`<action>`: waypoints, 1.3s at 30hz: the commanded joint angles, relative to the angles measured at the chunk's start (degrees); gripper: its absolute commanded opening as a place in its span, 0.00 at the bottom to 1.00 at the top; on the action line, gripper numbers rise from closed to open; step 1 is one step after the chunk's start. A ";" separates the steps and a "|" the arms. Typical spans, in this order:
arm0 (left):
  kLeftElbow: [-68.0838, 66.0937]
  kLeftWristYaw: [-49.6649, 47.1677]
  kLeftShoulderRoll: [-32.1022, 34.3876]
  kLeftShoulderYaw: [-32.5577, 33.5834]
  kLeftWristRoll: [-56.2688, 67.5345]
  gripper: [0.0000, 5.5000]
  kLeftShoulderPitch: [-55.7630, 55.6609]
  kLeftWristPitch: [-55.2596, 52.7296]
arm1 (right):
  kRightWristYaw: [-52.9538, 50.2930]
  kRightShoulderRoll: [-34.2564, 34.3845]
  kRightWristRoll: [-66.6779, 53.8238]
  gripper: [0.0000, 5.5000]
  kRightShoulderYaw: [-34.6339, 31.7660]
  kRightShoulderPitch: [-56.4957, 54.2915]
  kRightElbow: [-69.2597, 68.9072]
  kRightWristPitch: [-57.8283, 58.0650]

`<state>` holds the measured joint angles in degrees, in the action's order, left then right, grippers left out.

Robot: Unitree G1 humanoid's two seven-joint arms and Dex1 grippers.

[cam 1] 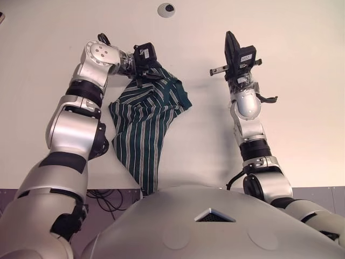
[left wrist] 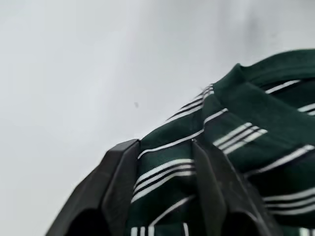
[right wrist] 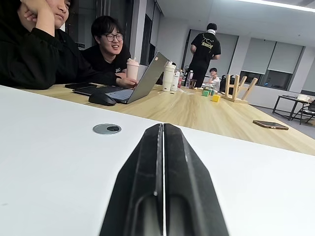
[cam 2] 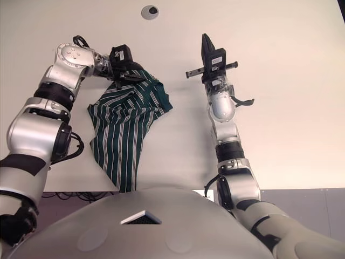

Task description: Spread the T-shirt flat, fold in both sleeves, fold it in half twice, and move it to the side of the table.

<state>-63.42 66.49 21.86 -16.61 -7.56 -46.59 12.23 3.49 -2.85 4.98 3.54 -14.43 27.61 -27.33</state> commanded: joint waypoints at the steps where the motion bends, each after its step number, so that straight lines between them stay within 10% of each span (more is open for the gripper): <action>1: 2.07 0.99 0.40 1.02 0.59 0.46 0.61 -0.71 | 0.06 0.11 0.28 0.00 0.31 -0.40 -0.29 0.45; 17: -5.15 -0.60 -3.33 -6.28 -7.80 0.47 -0.32 -3.69 | -0.47 0.15 0.97 0.00 1.37 -0.36 -0.22 0.22; 34: -6.29 -6.15 -1.20 -2.93 -4.68 0.00 1.87 1.52 | -1.86 -0.11 2.79 0.00 1.58 -3.30 4.28 -1.23; 39: -4.21 -5.90 -0.88 1.15 -1.08 0.00 0.84 5.12 | -2.23 -0.26 3.00 0.00 1.58 -3.87 5.60 -2.10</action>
<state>-67.59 60.34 19.80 -16.67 -9.04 -47.01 16.85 1.40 -2.93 7.31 5.03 -17.10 32.65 -29.10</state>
